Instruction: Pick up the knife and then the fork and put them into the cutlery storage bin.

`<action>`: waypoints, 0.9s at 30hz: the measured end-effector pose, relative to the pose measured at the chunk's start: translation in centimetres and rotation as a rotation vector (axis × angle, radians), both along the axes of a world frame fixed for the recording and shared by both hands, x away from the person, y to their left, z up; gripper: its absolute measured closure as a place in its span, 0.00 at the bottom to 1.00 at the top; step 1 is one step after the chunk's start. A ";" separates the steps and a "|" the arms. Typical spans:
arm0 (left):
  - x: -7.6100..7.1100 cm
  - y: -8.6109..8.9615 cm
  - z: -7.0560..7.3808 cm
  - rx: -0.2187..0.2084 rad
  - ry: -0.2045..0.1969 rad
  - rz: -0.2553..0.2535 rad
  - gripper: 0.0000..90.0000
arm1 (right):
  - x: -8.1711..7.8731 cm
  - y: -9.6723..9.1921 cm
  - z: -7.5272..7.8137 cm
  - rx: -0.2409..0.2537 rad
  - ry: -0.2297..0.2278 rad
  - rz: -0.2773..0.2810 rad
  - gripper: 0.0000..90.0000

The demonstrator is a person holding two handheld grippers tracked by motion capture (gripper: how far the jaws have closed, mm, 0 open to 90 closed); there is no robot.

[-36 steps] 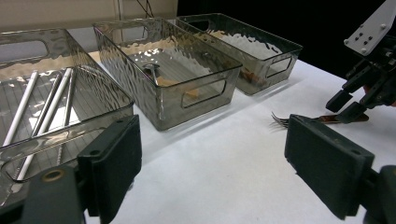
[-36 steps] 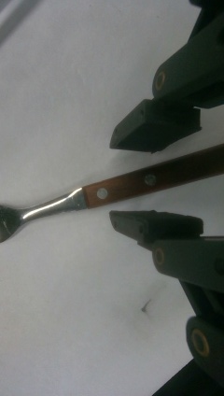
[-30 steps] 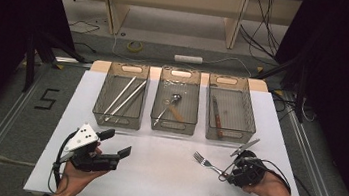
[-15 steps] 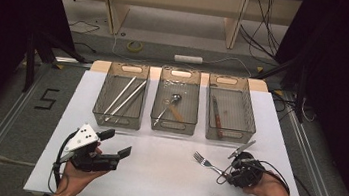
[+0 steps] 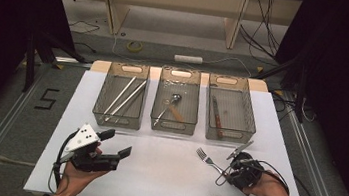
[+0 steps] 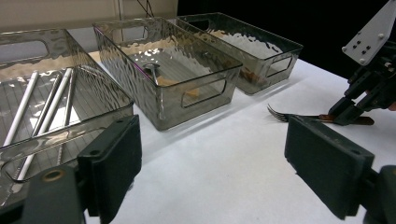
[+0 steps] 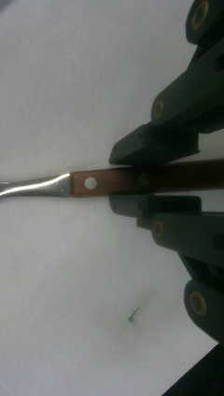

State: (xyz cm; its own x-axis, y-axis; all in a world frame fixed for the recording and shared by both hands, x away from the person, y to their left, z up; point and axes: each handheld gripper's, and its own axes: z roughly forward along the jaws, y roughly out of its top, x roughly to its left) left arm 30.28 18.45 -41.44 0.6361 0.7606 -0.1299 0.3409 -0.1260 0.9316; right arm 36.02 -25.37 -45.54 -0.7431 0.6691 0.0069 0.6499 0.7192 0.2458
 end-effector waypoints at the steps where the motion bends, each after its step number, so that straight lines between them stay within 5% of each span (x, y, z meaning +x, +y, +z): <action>1: 0.0 0.0 0.0 0.000 0.000 0.000 0.21 | 0.0 0.0 0.0 0.000 0.000 0.001 0.85; 11: 0.0 0.0 0.0 0.001 0.000 -0.001 0.21 | 0.0 0.1 0.1 -0.003 -0.008 0.008 0.86; 27: 0.0 0.1 0.0 0.000 0.000 0.001 0.21 | -0.1 -0.4 1.3 0.060 -0.049 -0.001 0.86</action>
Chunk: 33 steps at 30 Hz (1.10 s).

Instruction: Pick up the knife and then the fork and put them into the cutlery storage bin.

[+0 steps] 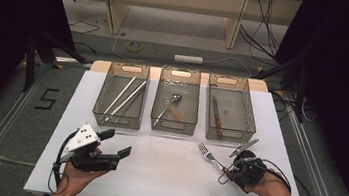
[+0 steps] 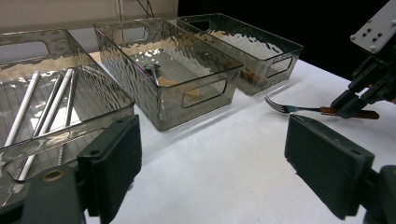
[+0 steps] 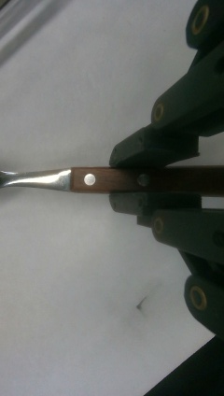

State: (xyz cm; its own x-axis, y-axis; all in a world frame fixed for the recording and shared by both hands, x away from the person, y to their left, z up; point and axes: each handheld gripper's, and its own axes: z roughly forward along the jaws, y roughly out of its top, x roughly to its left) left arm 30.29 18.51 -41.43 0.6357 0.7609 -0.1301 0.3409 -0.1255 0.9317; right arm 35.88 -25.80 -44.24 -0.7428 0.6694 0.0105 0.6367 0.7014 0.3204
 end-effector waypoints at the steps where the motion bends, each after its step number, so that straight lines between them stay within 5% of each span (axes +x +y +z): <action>1: 0.0 0.0 0.0 -0.001 0.000 0.000 0.21 | 0.0 -0.1 0.1 0.005 -0.004 0.001 0.86; 33: 0.0 0.0 0.0 -0.001 -0.004 0.004 0.21 | 0.6 -0.6 2.5 0.174 -0.101 -0.040 0.86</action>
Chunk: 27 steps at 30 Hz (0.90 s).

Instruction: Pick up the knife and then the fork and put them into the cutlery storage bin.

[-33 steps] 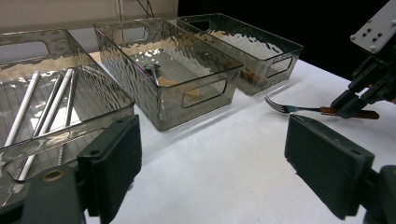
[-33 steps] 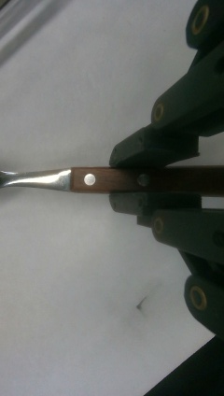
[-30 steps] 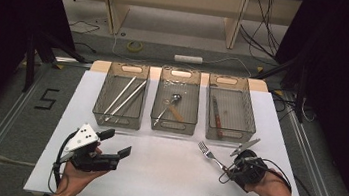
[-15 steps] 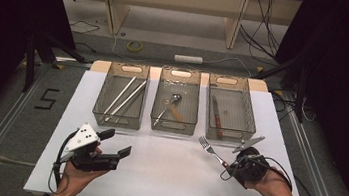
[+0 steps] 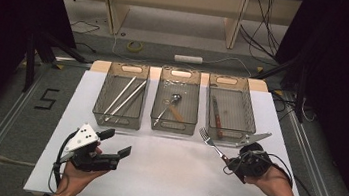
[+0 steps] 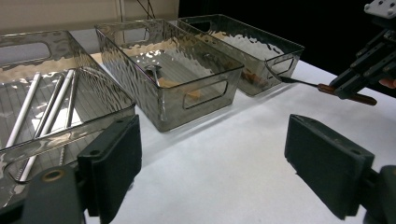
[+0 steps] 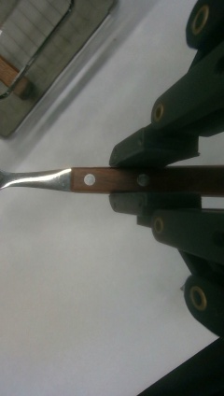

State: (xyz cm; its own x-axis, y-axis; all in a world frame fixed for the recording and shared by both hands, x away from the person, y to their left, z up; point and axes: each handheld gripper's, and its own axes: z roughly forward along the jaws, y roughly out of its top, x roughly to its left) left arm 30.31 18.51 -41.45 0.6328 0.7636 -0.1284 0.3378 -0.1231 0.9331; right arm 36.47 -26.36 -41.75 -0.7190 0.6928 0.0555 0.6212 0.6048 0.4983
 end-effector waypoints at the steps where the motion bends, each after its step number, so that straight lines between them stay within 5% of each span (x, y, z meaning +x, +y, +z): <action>1: 0.0 0.0 0.0 -0.001 -0.001 0.000 0.21 | 0.1 0.0 0.1 0.011 -0.003 -0.001 0.86; 27: 0.0 0.1 0.0 -0.005 -0.004 0.007 0.21 | 1.8 -0.1 1.7 0.113 -0.049 -0.051 0.86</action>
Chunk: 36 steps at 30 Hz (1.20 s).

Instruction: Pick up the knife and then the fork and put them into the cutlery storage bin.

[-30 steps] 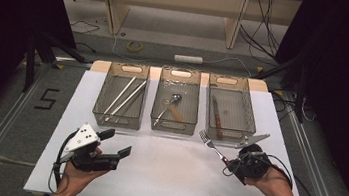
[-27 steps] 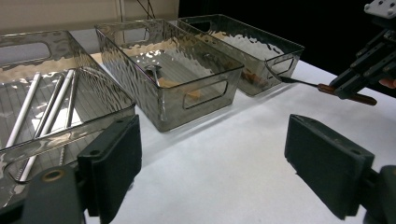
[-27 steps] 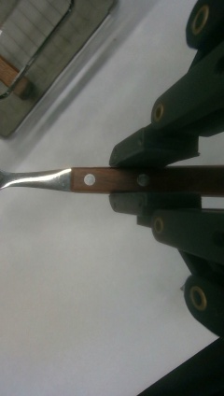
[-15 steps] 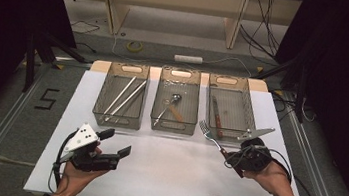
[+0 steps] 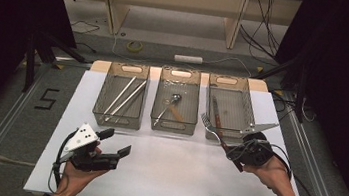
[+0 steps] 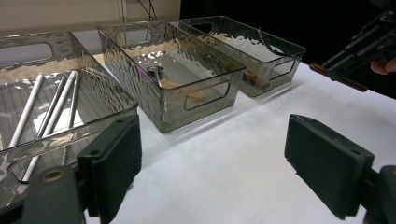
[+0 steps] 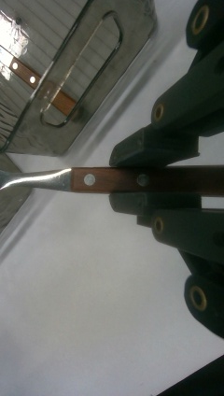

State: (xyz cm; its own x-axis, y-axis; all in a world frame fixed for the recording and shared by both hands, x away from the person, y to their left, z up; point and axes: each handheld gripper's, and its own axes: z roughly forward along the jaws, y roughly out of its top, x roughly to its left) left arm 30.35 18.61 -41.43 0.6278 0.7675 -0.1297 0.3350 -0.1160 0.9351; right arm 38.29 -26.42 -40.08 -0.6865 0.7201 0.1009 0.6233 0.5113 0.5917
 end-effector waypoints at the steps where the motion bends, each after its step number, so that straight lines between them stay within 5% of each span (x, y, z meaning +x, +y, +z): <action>1: 0.0 0.0 0.0 -0.001 -0.001 0.000 0.21 | 0.1 0.0 0.0 0.003 -0.005 -0.001 0.86; 36: 0.0 0.1 0.0 -0.005 -0.003 0.011 0.20 | 4.0 0.7 2.5 0.075 -0.058 -0.059 0.86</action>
